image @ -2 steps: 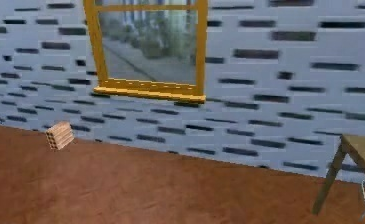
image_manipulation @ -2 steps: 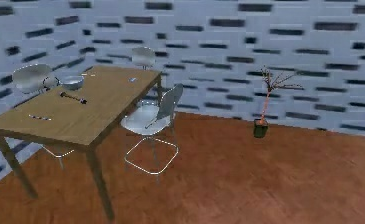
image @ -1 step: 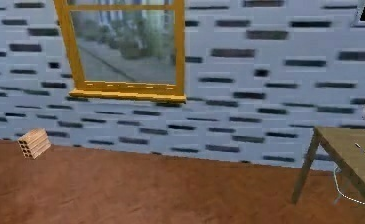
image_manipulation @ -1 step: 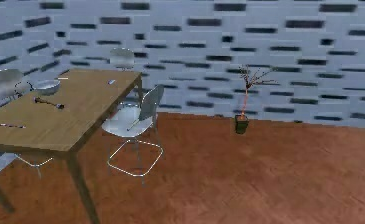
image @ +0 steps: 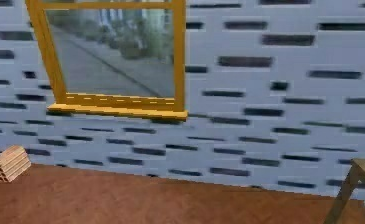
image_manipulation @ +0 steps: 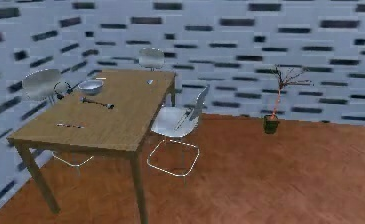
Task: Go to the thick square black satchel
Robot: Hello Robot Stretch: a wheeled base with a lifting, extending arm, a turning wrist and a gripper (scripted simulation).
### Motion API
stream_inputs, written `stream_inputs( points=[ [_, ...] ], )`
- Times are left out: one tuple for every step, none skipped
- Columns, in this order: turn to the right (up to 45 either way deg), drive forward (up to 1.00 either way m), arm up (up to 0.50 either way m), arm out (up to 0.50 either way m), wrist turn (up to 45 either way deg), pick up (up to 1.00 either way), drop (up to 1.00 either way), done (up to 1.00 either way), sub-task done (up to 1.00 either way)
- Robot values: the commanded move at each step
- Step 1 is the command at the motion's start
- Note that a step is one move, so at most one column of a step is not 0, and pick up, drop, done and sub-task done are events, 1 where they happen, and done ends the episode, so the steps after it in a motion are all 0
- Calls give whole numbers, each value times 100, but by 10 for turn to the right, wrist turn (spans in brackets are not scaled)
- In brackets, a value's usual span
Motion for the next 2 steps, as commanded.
stream_inputs(
  points=[
    [-210,0,0,0,0,0,0,0,0],
    [0,45,0,0,0,0,0,0,0]
  ],
)
